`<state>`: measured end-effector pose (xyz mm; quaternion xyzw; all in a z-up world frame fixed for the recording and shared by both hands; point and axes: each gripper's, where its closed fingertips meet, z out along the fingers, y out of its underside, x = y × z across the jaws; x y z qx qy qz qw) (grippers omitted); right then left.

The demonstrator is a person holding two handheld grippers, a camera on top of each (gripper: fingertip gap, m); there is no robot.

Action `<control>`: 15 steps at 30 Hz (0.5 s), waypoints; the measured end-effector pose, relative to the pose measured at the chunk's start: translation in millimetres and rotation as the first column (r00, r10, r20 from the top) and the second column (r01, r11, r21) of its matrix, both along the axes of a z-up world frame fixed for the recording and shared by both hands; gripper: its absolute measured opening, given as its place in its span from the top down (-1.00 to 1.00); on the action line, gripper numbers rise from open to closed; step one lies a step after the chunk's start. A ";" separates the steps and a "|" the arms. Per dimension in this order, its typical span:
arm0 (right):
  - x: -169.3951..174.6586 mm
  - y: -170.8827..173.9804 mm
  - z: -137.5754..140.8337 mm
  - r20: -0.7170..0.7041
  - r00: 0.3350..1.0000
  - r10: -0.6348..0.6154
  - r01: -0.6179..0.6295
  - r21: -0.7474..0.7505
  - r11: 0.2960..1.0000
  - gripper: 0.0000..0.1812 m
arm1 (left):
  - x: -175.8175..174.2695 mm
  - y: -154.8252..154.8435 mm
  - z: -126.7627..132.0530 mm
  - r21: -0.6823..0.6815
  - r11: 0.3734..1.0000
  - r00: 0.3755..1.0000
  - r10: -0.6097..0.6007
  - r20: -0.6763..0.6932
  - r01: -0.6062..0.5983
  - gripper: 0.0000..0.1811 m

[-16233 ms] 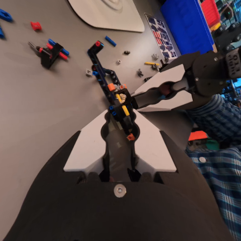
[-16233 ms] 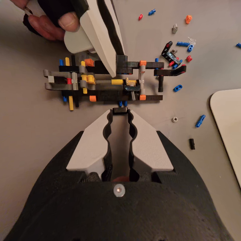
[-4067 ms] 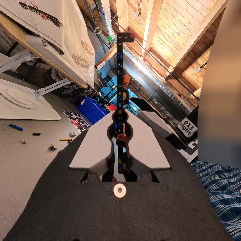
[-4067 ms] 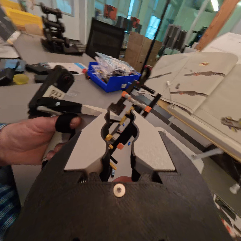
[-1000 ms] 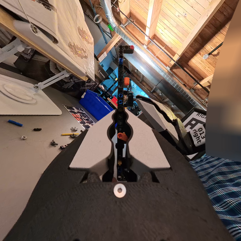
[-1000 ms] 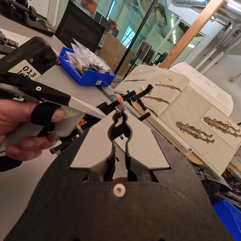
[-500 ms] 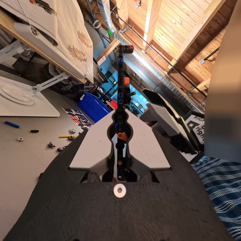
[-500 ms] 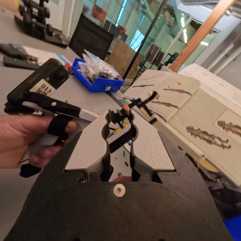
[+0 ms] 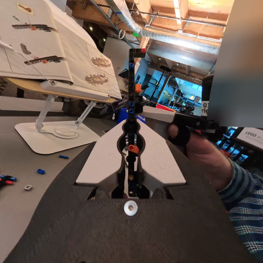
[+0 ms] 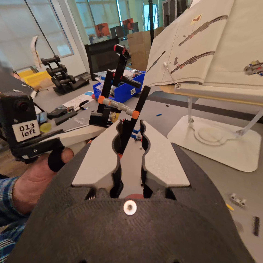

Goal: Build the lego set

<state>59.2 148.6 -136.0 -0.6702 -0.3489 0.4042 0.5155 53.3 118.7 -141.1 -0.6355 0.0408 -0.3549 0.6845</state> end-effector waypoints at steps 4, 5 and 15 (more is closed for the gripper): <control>0.1 -2.0 0.7 -0.030 0.999 0.016 -0.017 -0.035 0.999 0.81 | 1.7 -0.4 0.5 0.019 0.999 0.998 0.039 -0.057 -0.038 0.94; -0.4 -2.6 0.9 -0.037 0.999 0.017 -0.019 -0.043 0.999 0.81 | 1.5 -0.9 1.0 0.031 0.998 0.995 0.055 -0.081 -0.053 0.94; -0.5 -6.0 8.7 -0.117 0.992 0.048 -0.060 -0.104 0.993 0.83 | 4.1 -4.0 6.4 0.091 0.991 0.982 0.108 -0.158 -0.094 0.94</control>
